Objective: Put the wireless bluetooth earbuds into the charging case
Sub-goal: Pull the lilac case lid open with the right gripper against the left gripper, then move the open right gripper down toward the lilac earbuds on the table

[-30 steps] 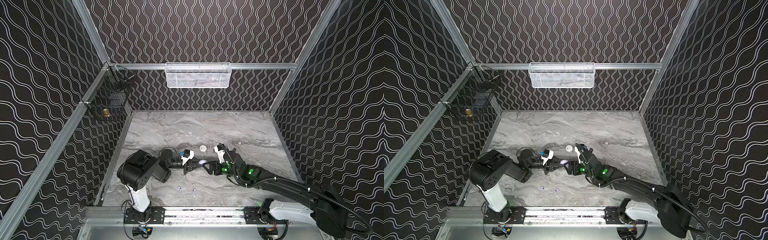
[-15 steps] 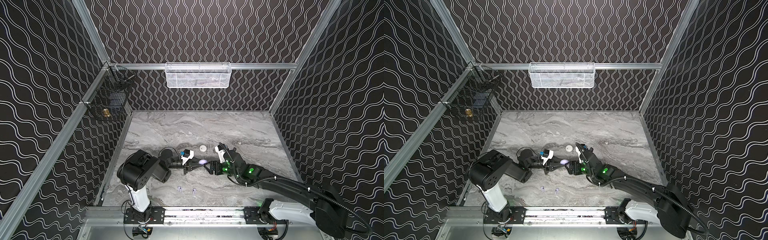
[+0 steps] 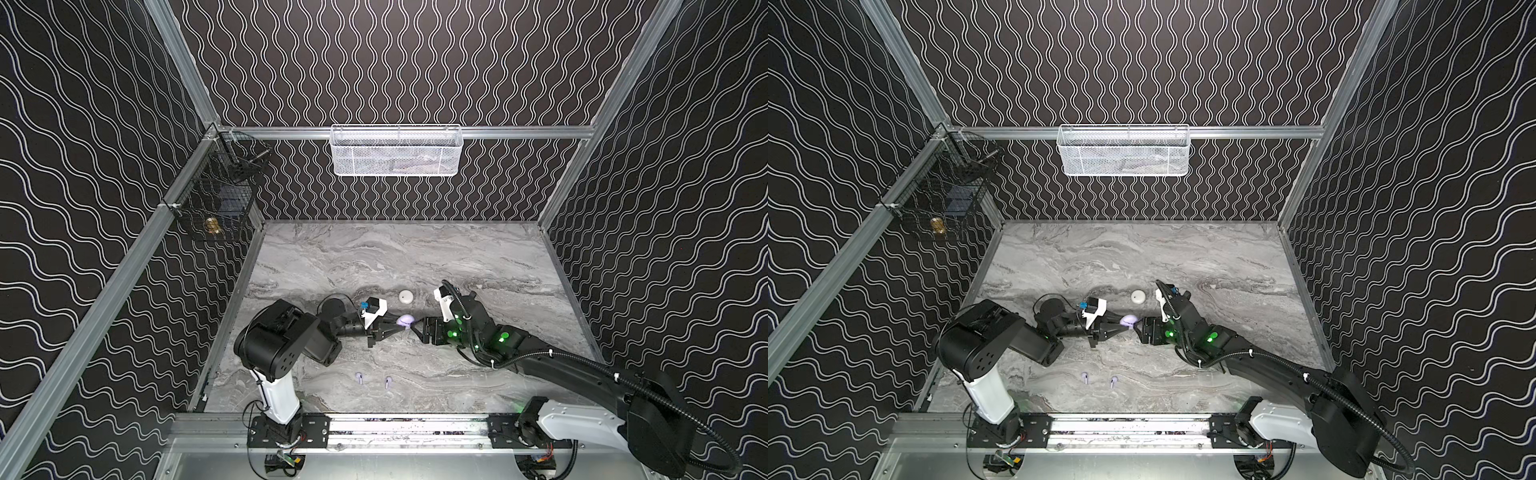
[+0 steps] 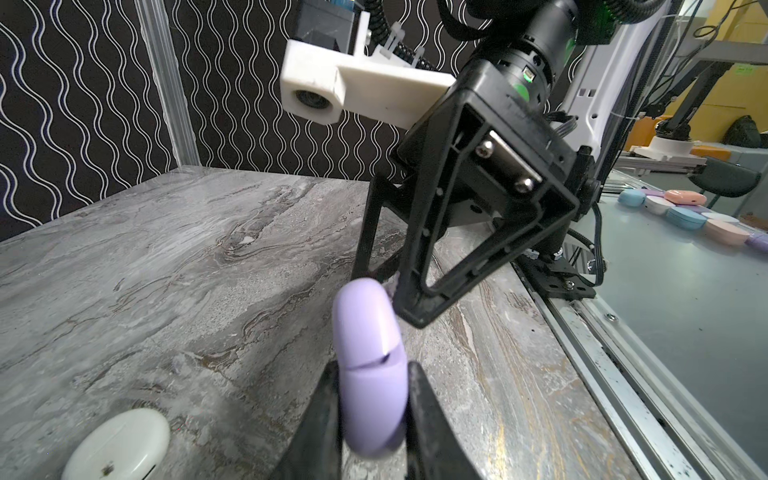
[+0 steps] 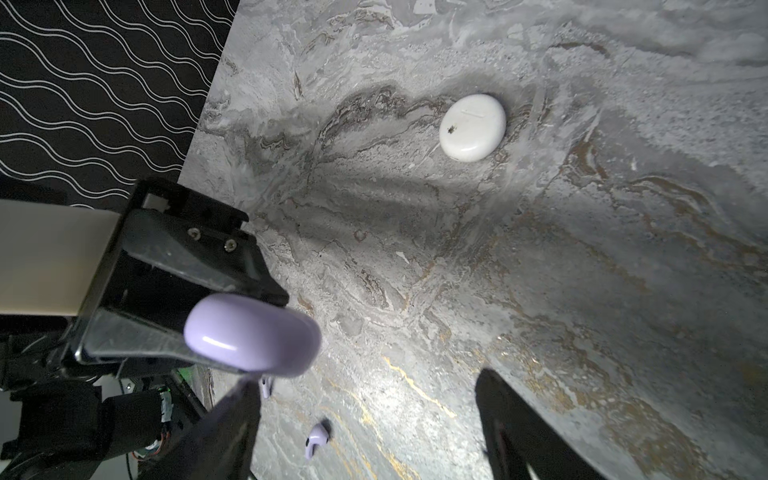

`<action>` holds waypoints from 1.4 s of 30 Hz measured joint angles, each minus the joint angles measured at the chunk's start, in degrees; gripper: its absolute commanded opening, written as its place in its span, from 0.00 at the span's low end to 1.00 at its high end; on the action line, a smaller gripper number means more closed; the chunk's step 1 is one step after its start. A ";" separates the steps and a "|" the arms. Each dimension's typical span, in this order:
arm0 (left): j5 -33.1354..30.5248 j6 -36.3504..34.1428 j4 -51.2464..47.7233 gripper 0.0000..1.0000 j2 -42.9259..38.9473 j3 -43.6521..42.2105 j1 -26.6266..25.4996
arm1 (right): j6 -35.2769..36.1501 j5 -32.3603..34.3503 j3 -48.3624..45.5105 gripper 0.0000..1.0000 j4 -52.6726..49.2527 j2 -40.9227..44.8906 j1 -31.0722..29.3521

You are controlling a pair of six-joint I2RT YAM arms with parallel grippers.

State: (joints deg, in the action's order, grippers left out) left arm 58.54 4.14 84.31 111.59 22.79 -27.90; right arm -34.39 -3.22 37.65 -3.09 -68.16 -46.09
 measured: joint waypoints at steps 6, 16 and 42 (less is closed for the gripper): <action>0.83 0.00 0.02 0.19 0.00 -0.22 -0.02 | 0.33 0.52 0.63 0.82 0.28 0.26 0.92; 3.39 0.02 1.36 0.19 0.00 -0.22 -0.20 | 0.66 1.42 0.63 0.82 -0.33 2.01 2.73; -4.31 3.65 2.62 0.19 0.57 1.18 4.22 | -9.70 7.48 1.64 0.60 -6.38 -6.67 -18.53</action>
State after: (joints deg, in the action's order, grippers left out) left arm 54.24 7.79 86.94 112.16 23.97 -23.68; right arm -44.10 4.25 39.29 -9.47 -74.83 -64.62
